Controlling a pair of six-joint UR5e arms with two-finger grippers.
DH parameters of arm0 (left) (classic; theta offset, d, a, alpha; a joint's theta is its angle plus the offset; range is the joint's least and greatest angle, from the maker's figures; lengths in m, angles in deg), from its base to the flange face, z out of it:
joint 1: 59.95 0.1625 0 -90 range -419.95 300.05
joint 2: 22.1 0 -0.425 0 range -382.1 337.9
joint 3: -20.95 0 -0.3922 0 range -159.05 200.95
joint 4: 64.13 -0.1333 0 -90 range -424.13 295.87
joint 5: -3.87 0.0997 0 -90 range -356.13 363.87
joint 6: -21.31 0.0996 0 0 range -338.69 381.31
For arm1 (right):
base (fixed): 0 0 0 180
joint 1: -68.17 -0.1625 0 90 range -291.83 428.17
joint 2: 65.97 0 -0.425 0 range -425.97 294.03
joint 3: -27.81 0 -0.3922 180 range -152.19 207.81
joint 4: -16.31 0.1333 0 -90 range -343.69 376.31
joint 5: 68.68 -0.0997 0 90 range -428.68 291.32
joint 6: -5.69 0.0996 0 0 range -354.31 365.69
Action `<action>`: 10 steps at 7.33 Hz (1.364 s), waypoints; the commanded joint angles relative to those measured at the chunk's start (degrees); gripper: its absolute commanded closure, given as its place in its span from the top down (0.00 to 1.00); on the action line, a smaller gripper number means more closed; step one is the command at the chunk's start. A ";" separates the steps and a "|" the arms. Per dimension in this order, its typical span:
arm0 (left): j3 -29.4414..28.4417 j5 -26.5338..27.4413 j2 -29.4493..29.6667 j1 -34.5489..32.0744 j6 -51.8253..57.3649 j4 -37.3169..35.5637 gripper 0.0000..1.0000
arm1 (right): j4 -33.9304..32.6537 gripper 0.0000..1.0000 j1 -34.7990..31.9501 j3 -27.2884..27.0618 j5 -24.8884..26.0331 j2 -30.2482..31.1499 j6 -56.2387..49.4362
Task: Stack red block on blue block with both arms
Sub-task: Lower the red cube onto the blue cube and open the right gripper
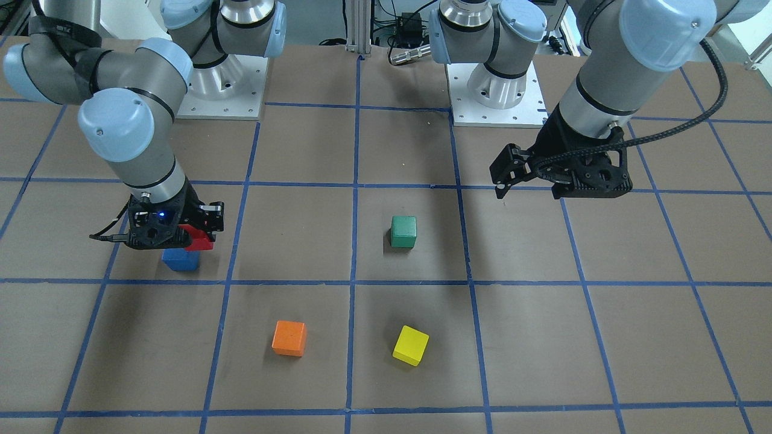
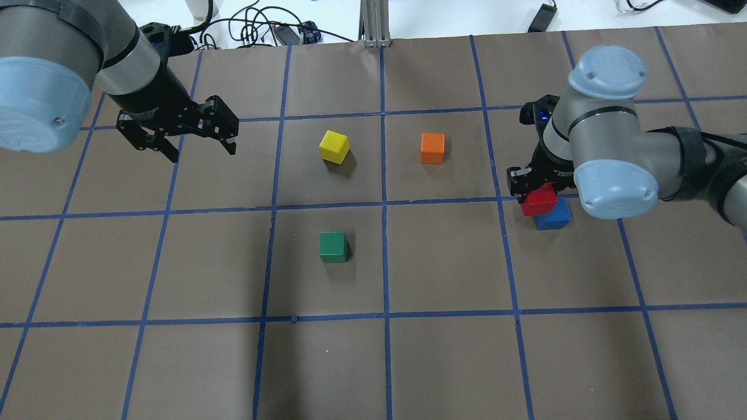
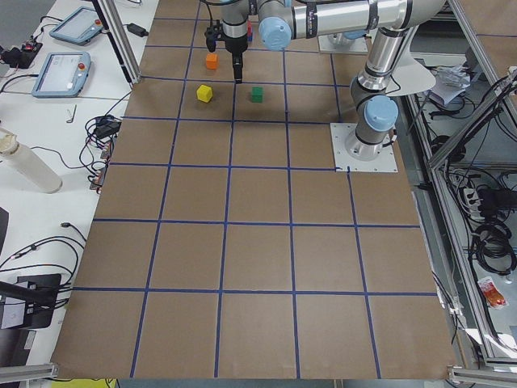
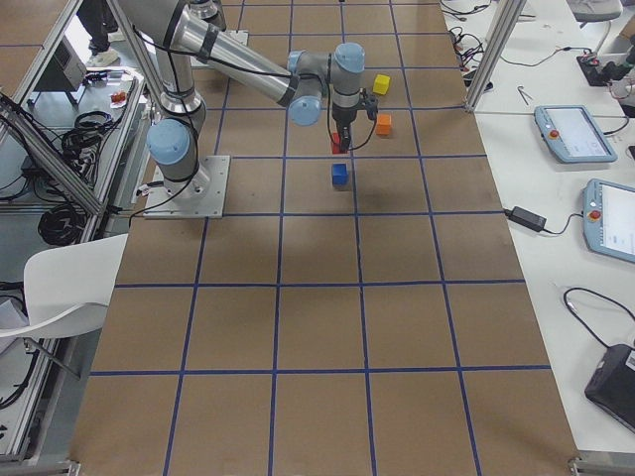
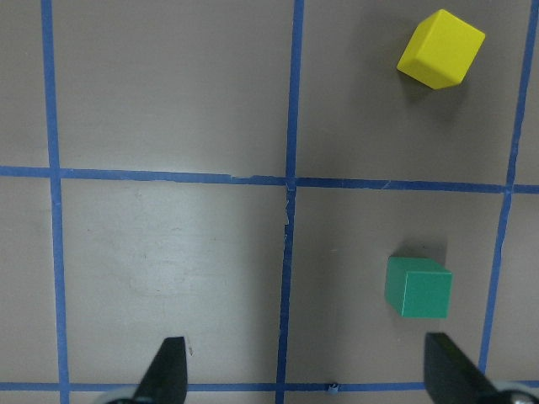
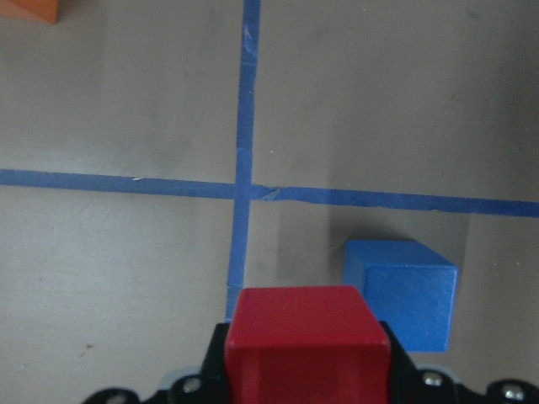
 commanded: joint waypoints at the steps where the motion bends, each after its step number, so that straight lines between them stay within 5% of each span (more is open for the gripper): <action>1: 0.09 -0.11 0.12 -0.03 0.01 0.00 1.00 | -0.50 0.00 2.96 -0.88 -0.06 -0.35 -4.06; 10: 0.17 -0.03 0.56 -0.12 0.01 0.00 1.00 | -1.20 0.00 4.99 -0.70 0.03 -1.50 -5.39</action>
